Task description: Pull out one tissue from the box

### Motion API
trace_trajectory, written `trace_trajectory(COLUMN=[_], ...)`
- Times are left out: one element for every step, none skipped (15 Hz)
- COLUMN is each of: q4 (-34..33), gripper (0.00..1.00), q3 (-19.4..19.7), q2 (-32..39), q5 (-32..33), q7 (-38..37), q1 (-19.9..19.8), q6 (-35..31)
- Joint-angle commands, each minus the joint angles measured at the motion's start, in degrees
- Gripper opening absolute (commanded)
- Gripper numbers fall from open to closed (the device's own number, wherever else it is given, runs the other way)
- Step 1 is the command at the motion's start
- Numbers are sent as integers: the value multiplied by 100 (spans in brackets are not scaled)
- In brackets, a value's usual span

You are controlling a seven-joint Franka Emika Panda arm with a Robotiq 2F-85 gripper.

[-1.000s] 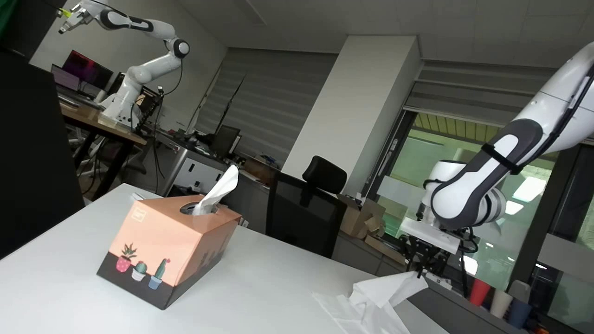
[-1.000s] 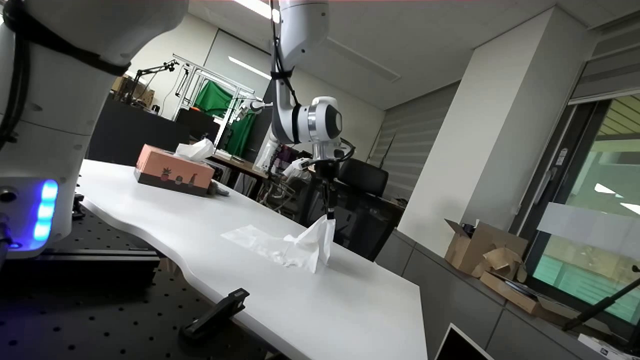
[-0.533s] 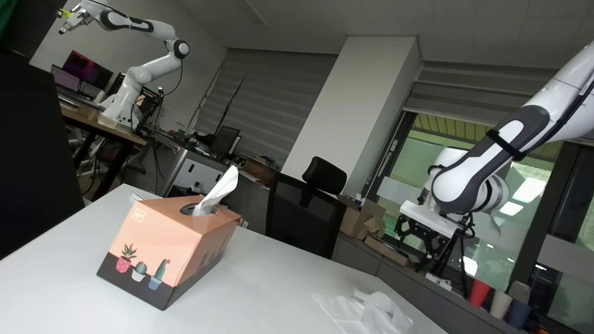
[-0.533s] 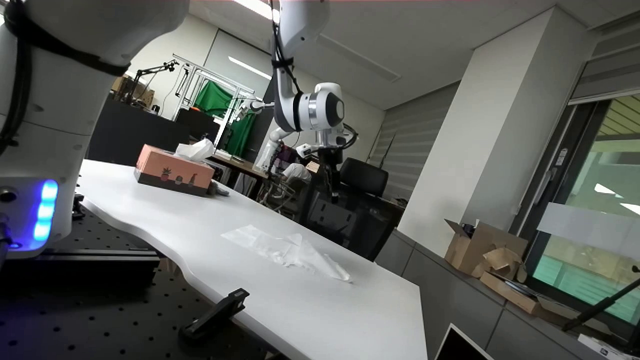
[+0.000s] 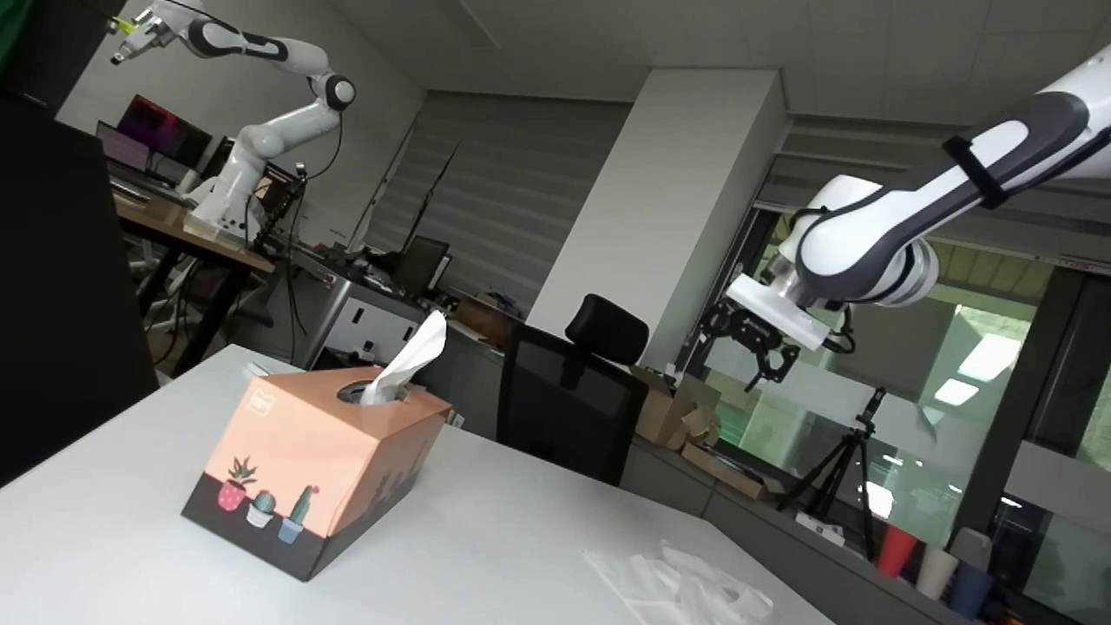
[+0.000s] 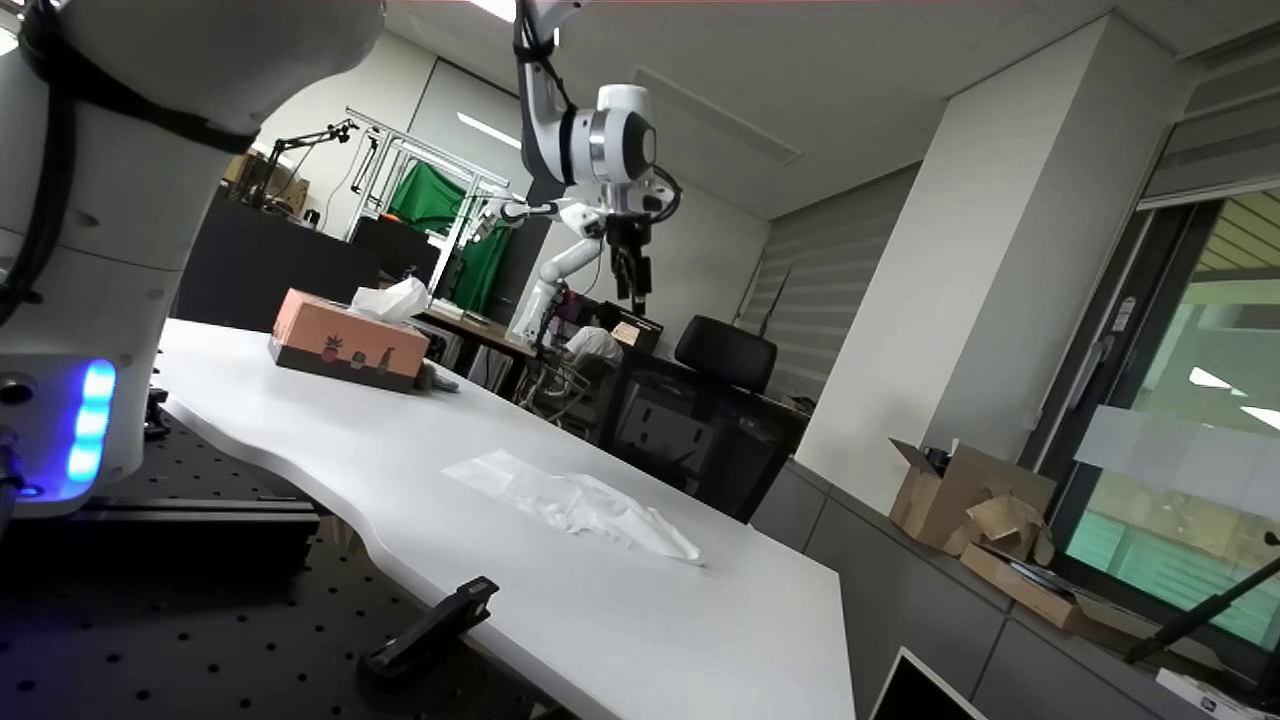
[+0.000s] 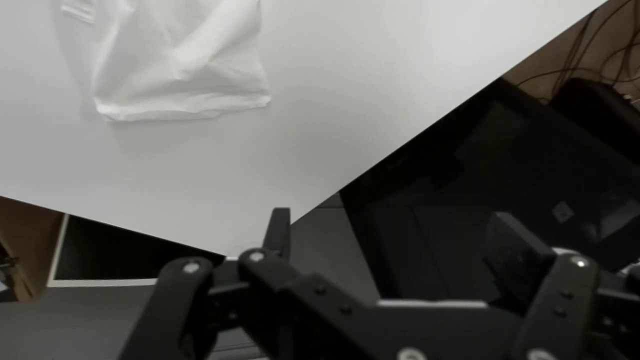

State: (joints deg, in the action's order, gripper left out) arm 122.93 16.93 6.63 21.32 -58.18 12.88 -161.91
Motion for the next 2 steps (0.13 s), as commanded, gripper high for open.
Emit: trace_trajectory(q4=[1,4], gripper=[100,100], q3=[-66,-89], q2=[-80,-115], q5=[-13,-13], q7=[23,35], q1=[59,85], q6=[65,92])
